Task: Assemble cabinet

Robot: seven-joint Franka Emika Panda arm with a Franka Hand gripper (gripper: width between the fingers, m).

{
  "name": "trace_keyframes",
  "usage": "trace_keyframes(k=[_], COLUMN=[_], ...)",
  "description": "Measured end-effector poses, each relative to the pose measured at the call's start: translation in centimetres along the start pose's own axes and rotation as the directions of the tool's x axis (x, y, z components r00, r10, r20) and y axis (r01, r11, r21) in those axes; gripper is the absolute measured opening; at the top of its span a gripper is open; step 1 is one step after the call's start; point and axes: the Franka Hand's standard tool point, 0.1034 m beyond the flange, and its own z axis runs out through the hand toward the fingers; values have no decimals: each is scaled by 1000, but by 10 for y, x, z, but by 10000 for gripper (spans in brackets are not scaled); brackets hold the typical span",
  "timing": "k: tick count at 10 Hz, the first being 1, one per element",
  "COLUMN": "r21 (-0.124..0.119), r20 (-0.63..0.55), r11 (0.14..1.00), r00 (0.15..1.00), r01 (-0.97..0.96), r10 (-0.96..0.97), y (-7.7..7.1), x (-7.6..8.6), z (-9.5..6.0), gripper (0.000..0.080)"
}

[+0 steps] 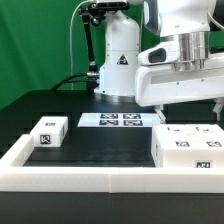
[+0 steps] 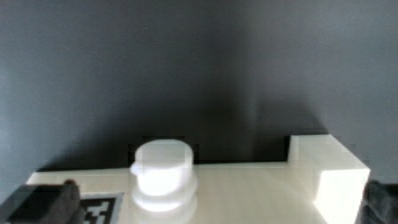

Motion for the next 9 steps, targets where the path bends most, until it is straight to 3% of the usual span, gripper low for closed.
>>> trace_keyframes(k=[1, 2, 5, 9], r21=[-33, -64, -67, -65], r20=[-10, -17, -19, -18], r11=[999, 997, 998, 998], r00=[1000, 999, 1000, 1000], r01=[27, 37, 17, 15], r10=[-28, -38, -18, -17], y=[-9, -2, 27, 26], x=[-7, -8, -5, -6], z=[6, 11, 16, 17], gripper=[797, 797, 797, 797])
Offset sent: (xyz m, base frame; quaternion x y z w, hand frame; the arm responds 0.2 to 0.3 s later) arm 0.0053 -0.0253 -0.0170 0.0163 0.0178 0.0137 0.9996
